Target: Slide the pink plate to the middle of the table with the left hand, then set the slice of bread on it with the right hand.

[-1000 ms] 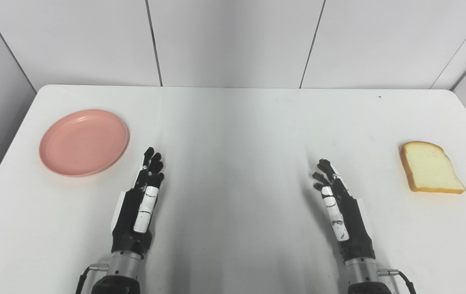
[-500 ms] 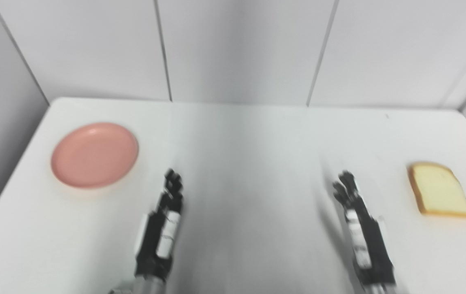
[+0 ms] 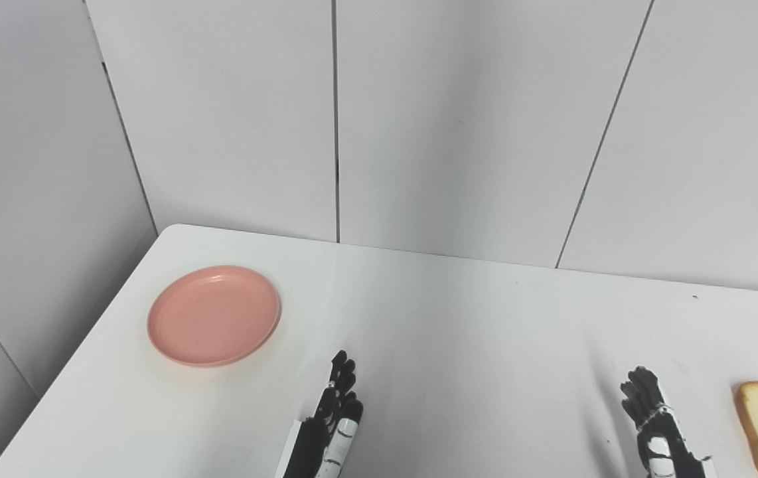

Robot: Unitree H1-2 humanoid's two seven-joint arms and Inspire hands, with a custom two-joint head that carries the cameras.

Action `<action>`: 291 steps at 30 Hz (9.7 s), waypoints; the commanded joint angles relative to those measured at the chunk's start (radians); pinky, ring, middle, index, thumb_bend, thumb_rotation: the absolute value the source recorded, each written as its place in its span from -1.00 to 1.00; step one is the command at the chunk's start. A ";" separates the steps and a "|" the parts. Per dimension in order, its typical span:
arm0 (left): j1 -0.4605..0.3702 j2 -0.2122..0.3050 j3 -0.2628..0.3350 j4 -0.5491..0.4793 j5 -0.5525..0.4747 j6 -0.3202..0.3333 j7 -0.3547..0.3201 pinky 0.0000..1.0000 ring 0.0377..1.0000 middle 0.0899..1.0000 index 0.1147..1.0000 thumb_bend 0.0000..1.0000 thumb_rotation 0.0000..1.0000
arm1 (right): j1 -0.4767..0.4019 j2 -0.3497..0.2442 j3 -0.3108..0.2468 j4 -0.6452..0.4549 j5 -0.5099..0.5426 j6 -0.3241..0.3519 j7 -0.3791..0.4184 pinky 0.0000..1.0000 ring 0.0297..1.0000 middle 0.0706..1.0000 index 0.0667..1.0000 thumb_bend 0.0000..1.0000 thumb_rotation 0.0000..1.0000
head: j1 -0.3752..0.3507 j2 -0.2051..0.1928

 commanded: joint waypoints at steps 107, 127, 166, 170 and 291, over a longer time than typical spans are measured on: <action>-0.512 0.212 0.417 0.512 -0.405 0.055 -0.012 0.67 0.66 0.63 0.54 0.56 0.65 | 0.062 0.053 0.029 -0.051 -0.123 0.096 0.016 0.53 0.59 0.58 0.66 0.20 1.00 | -0.200 0.089; -0.550 0.124 0.329 0.543 -0.388 0.113 -0.033 0.72 0.71 0.69 0.67 0.57 0.67 | 0.050 0.148 0.080 -0.083 -0.242 0.128 -0.027 0.43 0.53 0.53 0.71 0.21 1.00 | -0.387 0.148; -0.490 -0.019 0.172 0.513 -0.314 0.121 -0.108 0.66 0.67 0.65 0.61 0.58 0.63 | 0.034 0.212 0.111 -0.058 -0.345 0.116 -0.094 0.41 0.55 0.60 0.67 0.24 0.99 | -0.557 0.153; -0.488 -0.015 0.182 0.506 -0.324 0.129 -0.115 0.67 0.67 0.64 0.62 0.55 0.62 | 0.035 0.212 0.111 -0.061 -0.496 0.109 -0.173 0.52 0.63 0.70 0.71 0.33 1.00 | -0.567 0.153; -0.499 -0.017 0.219 0.544 -0.321 0.147 -0.157 0.71 0.69 0.62 0.69 0.52 0.64 | -0.456 -0.026 -0.460 0.091 -0.776 0.877 -0.195 0.95 1.00 1.00 1.00 1.00 -0.22 | -0.559 0.134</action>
